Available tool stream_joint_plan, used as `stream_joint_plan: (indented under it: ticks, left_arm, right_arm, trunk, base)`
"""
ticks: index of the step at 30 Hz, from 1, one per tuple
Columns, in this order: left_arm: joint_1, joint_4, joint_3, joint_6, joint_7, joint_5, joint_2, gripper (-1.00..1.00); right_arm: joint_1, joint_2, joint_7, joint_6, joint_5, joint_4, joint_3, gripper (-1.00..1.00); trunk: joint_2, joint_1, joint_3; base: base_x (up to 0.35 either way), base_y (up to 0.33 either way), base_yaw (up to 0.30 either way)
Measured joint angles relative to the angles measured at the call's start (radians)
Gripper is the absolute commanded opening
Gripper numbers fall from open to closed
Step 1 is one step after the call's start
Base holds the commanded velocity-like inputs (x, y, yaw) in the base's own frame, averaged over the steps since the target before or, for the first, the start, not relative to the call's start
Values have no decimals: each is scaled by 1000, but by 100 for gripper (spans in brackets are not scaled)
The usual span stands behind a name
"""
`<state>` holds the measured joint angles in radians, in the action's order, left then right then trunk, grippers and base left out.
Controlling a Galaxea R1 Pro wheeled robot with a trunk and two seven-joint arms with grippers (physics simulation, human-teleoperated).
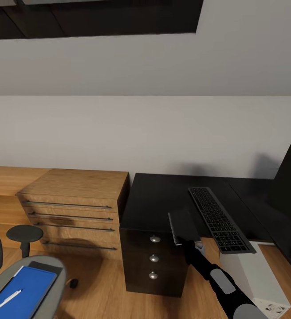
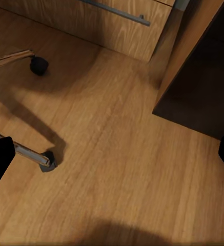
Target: In the bedroom, organize the workspace by keeping the computer under the desk, ensuring the monitor is on the desk, placing the keyboard on the desk next to the monitor, placing the mouse on the desk next to the keyboard, moving the folder from the swivel chair onto the desk next to the mouse, stacking the notebook on top of the folder with the pen on top of the notebook, and positioning the swivel chair next to the desk.
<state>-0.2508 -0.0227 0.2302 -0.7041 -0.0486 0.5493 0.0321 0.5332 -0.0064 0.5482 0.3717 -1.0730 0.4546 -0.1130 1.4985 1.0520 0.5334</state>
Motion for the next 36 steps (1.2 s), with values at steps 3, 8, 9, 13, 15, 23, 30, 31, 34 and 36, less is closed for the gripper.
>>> stream_joint_plan:
  ticks: [3,8,9,13,15,23,30,31,34,36]
  left_arm:
    - [0,0,0,0,1,0,0,100]
    - [0,0,0,0,2,0,0,100]
    - [0,0,0,0,2,0,0,100]
    - [0,0,0,0,3,0,0,100]
    - [0,0,0,0,4,0,0,100]
    - [0,0,0,0,2,0,0,100]
    - [0,0,0,0,2,0,0,100]
    - [0,0,0,0,1,0,0,100]
    - [0,0,-1,0,1,0,0,100]
    - [0,0,-1,0,1,0,0,100]
  right_arm:
    - [0,0,0,0,0,0,0,-100]
    - [0,-1,0,0,0,1,0,-100]
    - [0,-1,0,0,1,1,0,-100]
    - [0,-1,2,6,-15,3,1,-100]
    - [0,-1,2,9,-21,5,2,-100]
    - [0,-1,2,9,-21,4,2,-100]
    - [0,-1,2,9,-21,4,2,-100]
    - [0,-1,2,9,-21,5,2,-100]
    - [0,-1,2,9,-21,5,2,-100]
    - [0,-1,2,9,-21,5,1,-100]
  trunk:
    - [0,0,0]
    - [0,0,0]
    - [7,4,3]
    - [35,19,15]
    - [42,23,19]
    - [42,23,19]
    - [42,23,19]
    - [42,23,19]
    - [42,23,19]
    - [42,23,19]
  base:
    - [-15,0,0]
    - [-5,0,0]
    - [-3,0,0]
    - [-1,0,0]
    - [0,0,0]
    - [0,0,0]
    - [0,0,0]
    - [0,0,0]
    - [27,0,0]
    - [104,0,0]
